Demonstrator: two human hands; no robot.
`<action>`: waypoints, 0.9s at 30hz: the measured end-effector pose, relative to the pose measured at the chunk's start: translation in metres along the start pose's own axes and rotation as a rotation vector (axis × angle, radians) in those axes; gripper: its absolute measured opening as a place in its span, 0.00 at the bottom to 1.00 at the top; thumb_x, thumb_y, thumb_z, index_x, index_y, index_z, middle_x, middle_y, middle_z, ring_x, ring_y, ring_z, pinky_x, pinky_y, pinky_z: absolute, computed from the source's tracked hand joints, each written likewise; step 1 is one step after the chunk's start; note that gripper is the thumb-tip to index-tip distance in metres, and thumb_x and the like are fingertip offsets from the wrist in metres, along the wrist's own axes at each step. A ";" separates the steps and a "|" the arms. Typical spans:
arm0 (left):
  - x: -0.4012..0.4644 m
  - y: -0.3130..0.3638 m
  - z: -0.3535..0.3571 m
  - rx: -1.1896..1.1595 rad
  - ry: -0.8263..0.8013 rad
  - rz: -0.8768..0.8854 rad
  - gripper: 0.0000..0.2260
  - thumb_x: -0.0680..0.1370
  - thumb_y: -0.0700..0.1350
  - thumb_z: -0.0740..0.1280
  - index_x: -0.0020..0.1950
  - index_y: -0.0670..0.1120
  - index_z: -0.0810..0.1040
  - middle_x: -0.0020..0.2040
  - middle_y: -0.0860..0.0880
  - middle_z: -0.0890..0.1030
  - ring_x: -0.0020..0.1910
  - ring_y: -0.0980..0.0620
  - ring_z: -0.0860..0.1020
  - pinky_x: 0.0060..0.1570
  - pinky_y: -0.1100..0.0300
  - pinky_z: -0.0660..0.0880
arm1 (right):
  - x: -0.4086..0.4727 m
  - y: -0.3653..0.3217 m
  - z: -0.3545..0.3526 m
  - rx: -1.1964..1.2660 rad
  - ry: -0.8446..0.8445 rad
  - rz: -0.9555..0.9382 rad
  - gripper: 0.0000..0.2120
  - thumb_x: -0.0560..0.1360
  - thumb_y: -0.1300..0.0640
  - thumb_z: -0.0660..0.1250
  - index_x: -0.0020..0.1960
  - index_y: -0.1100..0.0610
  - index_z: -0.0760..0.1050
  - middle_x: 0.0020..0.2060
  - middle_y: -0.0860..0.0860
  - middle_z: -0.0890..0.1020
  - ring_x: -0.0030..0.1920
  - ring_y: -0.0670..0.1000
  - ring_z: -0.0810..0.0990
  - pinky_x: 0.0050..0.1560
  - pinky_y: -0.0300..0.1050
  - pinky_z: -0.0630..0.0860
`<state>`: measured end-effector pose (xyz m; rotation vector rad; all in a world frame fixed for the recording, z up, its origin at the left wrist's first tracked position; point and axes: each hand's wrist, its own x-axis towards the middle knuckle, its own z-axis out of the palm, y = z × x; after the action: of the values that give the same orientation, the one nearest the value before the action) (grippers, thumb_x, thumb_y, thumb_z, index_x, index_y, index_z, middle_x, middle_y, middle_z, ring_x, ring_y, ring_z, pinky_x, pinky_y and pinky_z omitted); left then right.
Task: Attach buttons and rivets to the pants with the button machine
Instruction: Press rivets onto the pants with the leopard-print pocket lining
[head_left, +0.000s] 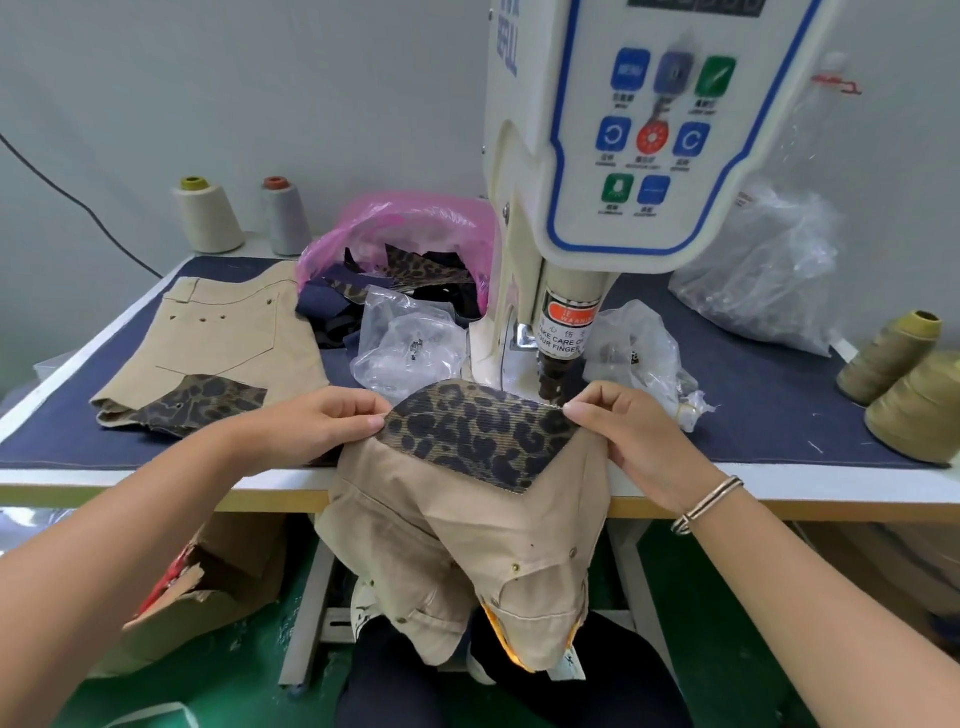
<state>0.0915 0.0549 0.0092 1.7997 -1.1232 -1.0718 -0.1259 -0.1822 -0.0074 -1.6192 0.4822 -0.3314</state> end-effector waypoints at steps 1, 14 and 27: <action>0.000 0.003 -0.001 0.018 -0.021 0.008 0.09 0.82 0.40 0.57 0.50 0.40 0.76 0.43 0.53 0.80 0.44 0.58 0.77 0.47 0.67 0.72 | 0.000 0.001 -0.002 -0.051 0.021 -0.013 0.09 0.74 0.56 0.69 0.36 0.48 0.80 0.37 0.48 0.81 0.42 0.46 0.77 0.44 0.39 0.72; 0.006 0.008 0.002 0.068 0.068 0.084 0.05 0.81 0.36 0.60 0.54 0.45 0.71 0.38 0.44 0.71 0.39 0.52 0.70 0.42 0.64 0.68 | -0.006 0.001 -0.022 -0.157 -0.024 0.049 0.10 0.74 0.52 0.69 0.34 0.51 0.81 0.35 0.53 0.74 0.39 0.49 0.70 0.45 0.43 0.68; 0.013 -0.040 0.022 -0.113 0.480 0.128 0.25 0.78 0.28 0.54 0.29 0.48 0.78 0.32 0.52 0.74 0.35 0.52 0.69 0.38 0.59 0.61 | 0.010 0.018 0.014 0.238 0.016 -0.067 0.13 0.76 0.63 0.65 0.38 0.52 0.82 0.33 0.46 0.82 0.36 0.41 0.79 0.39 0.32 0.74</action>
<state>0.0865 0.0531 -0.0380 1.7436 -0.8517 -0.5697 -0.1123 -0.1766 -0.0276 -1.4041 0.3856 -0.4361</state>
